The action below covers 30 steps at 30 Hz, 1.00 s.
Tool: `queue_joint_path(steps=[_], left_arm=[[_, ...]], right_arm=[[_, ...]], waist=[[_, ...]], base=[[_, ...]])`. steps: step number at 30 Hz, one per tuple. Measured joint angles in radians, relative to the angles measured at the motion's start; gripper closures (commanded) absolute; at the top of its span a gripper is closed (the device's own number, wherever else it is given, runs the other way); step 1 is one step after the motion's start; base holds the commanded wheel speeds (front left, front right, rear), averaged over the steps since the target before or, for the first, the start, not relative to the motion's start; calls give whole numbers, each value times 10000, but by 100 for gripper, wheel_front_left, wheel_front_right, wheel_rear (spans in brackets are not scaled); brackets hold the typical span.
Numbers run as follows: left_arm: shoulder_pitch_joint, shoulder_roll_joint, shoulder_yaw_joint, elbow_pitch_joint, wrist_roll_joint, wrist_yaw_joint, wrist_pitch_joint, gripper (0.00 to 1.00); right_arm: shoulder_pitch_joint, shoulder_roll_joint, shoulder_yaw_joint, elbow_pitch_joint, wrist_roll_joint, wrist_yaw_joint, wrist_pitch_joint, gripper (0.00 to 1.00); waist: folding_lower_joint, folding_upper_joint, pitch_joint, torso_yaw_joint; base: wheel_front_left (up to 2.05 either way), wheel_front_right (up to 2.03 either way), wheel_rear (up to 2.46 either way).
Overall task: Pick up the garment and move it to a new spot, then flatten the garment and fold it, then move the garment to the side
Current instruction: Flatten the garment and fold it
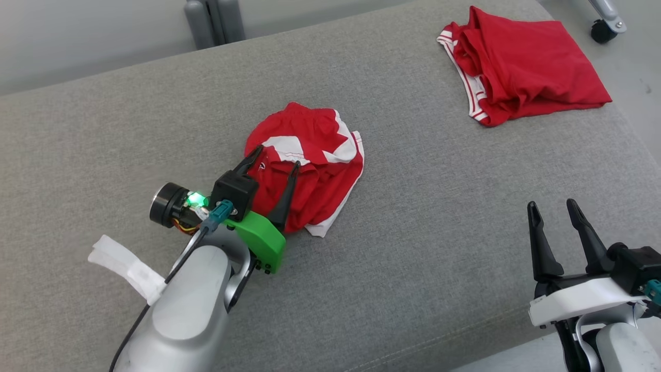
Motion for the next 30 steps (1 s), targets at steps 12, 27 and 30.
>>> queue_joint_path(steps=[12,27,30], left_arm=[[-742,-90,-198,1149,-393,-35,-337,100],[1476,368,2,-1693,-708,276,-556,100],[2542,535,8,-2213,-844,368,-556,100]], right_arm=[[-149,42,-23,13,-13,0,-31,0],[359,73,-90,-88,-100,0,-33,0],[392,61,-23,-63,-98,0,-33,0]], waist=[[0,0,90,-225],[0,0,-449,954],[0,0,-555,1290]], base=[[0,0,0],[0,0,0],[0,0,0]])
